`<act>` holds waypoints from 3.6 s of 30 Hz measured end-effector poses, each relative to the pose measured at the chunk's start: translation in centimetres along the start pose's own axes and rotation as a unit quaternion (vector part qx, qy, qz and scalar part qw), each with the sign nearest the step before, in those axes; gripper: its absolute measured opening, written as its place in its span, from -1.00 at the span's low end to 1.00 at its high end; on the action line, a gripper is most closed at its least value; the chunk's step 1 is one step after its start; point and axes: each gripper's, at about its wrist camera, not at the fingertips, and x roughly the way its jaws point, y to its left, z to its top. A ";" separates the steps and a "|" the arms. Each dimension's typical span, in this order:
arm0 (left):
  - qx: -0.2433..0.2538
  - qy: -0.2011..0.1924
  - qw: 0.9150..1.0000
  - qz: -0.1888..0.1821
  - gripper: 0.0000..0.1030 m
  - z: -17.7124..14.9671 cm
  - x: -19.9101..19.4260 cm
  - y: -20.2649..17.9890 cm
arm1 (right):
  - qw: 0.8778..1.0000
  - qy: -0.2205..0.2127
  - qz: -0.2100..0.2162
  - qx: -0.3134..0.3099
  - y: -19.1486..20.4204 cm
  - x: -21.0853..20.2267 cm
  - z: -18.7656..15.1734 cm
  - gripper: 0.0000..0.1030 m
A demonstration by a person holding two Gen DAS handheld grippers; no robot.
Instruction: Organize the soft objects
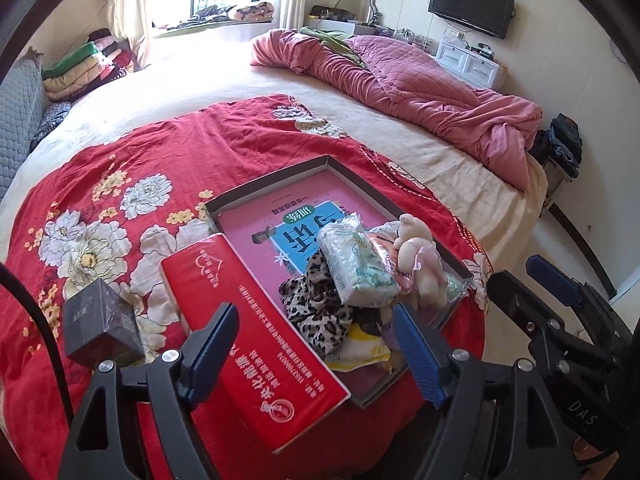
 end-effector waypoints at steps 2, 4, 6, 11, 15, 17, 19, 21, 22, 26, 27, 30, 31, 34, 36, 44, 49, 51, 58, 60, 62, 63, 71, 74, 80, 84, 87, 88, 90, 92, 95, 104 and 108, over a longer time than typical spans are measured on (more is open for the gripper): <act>0.001 -0.002 1.000 0.003 0.55 -0.7 -0.8 0.3 | 1.000 -0.009 -0.006 -0.002 0.9 -1.1 -0.2 0.51; -0.004 -0.007 1.000 0.010 0.56 -1.2 -1.7 0.8 | 1.000 -0.022 -0.017 -0.011 1.9 -2.3 -0.3 0.52; -0.010 -0.011 1.000 0.014 0.58 -1.7 -2.5 1.3 | 0.999 -0.027 -0.023 -0.016 2.8 -3.1 -0.2 0.52; -0.013 -0.020 0.999 0.029 0.60 -2.6 -4.2 2.0 | 0.999 -0.016 -0.028 -0.015 4.6 -4.5 -0.9 0.53; -0.019 -0.018 0.999 0.033 0.60 -3.5 -5.1 2.5 | 0.999 -0.013 -0.036 -0.012 5.8 -5.8 -2.1 0.53; -0.019 -0.019 0.999 0.036 0.60 -4.1 -5.5 2.6 | 0.999 -0.009 -0.043 -0.011 6.1 -6.2 -2.6 0.53; -0.015 -0.020 0.999 0.042 0.60 -4.6 -5.9 2.7 | 0.999 -0.005 -0.050 -0.010 6.2 -6.6 -3.0 0.53; -0.013 -0.022 0.999 0.043 0.60 -5.1 -6.3 2.8 | 0.999 -0.003 -0.053 -0.008 6.2 -6.9 -3.4 0.53; -0.012 -0.022 0.999 0.045 0.60 -5.3 -6.4 2.8 | 0.999 0.000 -0.054 -0.007 6.1 -7.0 -3.6 0.53; -0.015 -0.024 0.998 0.047 0.60 -6.2 -6.8 2.9 | 0.998 0.012 -0.056 -0.014 6.2 -7.0 -4.4 0.53; -0.016 -0.025 0.998 0.047 0.60 -6.4 -6.9 2.8 | 0.998 0.019 -0.057 -0.015 6.3 -6.9 -4.7 0.53; -0.016 -0.023 0.998 0.048 0.60 -7.0 -6.9 2.8 | 0.998 0.030 -0.057 -0.014 6.5 -6.7 -5.2 0.53; -0.016 -0.022 0.998 0.048 0.60 -7.2 -6.9 2.7 | 0.998 0.032 -0.058 -0.014 6.5 -6.7 -5.3 0.53; -0.018 -0.019 0.999 0.039 0.60 -7.9 -6.7 2.6 | 0.998 0.031 -0.062 -0.014 6.5 -6.8 -5.5 0.53; -0.020 -0.016 0.999 0.042 0.60 -8.1 -6.6 2.6 | 0.997 0.028 -0.063 -0.016 6.6 -6.9 -5.6 0.53; -0.021 -0.012 0.998 0.058 0.60 -8.5 -6.2 2.7 | 0.997 0.038 -0.060 -0.021 6.9 -6.5 -6.0 0.53; -0.021 -0.012 0.998 0.057 0.60 -8.6 -6.1 2.7 | 0.997 0.045 -0.060 -0.020 6.8 -6.1 -6.3 0.53; -0.021 -0.010 0.998 0.056 0.60 -8.7 -6.0 2.7 | 0.997 0.047 -0.060 -0.019 6.7 -6.1 -6.3 0.53; -0.023 -0.008 0.998 0.058 0.60 -8.8 -5.9 2.9 | 0.997 0.046 -0.059 -0.020 6.7 -6.0 -6.4 0.53; -0.024 -0.006 0.998 0.058 0.61 -8.8 -5.9 2.9 | 0.997 0.047 -0.059 -0.020 6.7 -6.0 -6.4 0.53; -0.025 -0.006 0.998 0.059 0.60 -8.9 -5.8 3.0 | 0.997 0.046 -0.059 -0.020 6.7 -6.0 -6.4 0.53; -0.025 -0.005 0.998 0.059 0.60 -8.9 -5.8 3.0 | 0.997 0.046 -0.059 -0.020 6.7 -6.0 -6.4 0.53; -0.025 -0.003 0.998 0.065 0.60 -9.0 -5.5 3.0 | 0.997 0.047 -0.060 -0.020 6.7 -5.9 -6.4 0.53; -0.025 -0.002 0.998 0.064 0.61 -9.0 -5.5 3.0 | 0.997 0.047 -0.059 -0.020 6.7 -5.9 -6.5 0.53; -0.024 0.000 0.998 0.066 0.60 -9.1 -5.4 3.1 | 0.997 0.049 -0.058 -0.022 6.8 -5.7 -6.7 0.53; -0.025 0.000 0.997 0.070 0.60 -9.1 -5.5 3.1 | 0.997 0.050 -0.058 -0.022 6.8 -5.7 -6.6 0.53; -0.025 0.001 0.997 0.070 0.61 -9.1 -5.5 3.1 | 0.997 0.050 -0.057 -0.022 6.8 -5.7 -6.6 0.53; -0.025 0.002 0.997 0.071 0.61 -9.1 -5.5 3.1 | 0.997 0.050 -0.058 -0.022 6.8 -5.7 -6.6 0.53; -0.029 0.002 0.997 0.071 0.60 -9.1 -5.5 3.2 | 0.997 0.051 -0.057 -0.022 6.8 -5.7 -6.6 0.53; -0.031 0.004 0.997 0.071 0.60 -9.1 -5.4 3.3 | 0.997 0.050 -0.056 -0.022 6.8 -5.7 -6.5 0.53; -0.030 0.005 0.997 0.073 0.61 -9.1 -5.4 3.4 | 0.997 0.050 -0.056 -0.022 6.8 -5.7 -6.6 0.53; -0.027 -0.001 0.998 0.064 0.60 -9.4 -4.9 3.3 | 0.997 0.053 -0.055 -0.019 6.8 -5.6 -6.6 0.53; -0.053 -0.019 0.998 0.013 0.61 -9.8 -5.0 4.8 | 0.997 0.056 -0.042 -0.024 7.0 -4.7 -6.9 0.53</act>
